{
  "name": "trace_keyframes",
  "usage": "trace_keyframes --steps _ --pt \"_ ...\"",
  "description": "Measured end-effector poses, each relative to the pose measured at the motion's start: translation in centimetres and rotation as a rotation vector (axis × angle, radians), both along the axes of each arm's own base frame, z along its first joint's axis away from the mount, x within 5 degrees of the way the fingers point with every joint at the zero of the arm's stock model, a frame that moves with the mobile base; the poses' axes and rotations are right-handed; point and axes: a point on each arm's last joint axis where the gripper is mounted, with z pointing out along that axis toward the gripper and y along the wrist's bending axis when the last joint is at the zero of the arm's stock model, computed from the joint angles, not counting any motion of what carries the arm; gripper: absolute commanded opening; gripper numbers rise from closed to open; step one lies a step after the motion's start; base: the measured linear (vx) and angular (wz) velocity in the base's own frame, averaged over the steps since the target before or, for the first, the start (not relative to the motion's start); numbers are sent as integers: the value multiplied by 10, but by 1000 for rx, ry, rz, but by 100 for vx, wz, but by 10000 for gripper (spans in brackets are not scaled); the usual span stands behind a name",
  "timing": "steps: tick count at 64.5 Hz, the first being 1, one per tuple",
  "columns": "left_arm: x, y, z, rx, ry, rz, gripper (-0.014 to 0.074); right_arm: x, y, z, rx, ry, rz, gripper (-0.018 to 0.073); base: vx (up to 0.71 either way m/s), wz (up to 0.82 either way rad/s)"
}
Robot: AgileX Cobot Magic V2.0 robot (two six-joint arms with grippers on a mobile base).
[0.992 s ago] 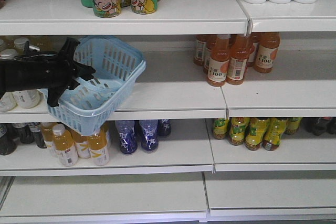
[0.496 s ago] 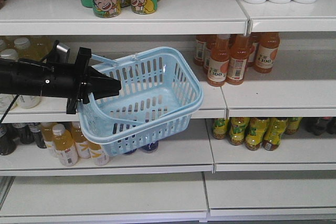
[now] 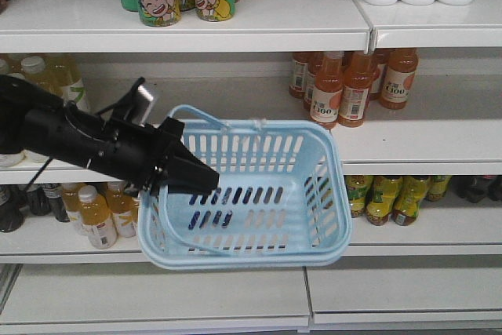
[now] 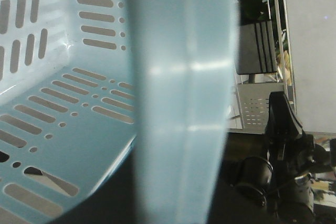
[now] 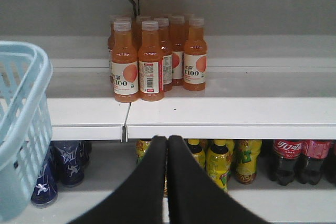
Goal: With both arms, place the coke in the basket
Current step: 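Hold the basket in the left gripper while the base turns away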
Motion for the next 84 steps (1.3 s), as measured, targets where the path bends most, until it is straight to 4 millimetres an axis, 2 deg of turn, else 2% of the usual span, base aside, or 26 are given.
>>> trace_keyframes --steps 11,24,84 --pt "-22 0 -34 -14 84 -4 -8 0 0 0 0 0 0 -9 0 0" --pt "-34 0 -50 -81 110 46 -8 0 0 0 0 0 0 -9 0 0" --pt "-35 1 -53 -75 97 58 -7 0 0 0 0 0 0 -9 0 0"
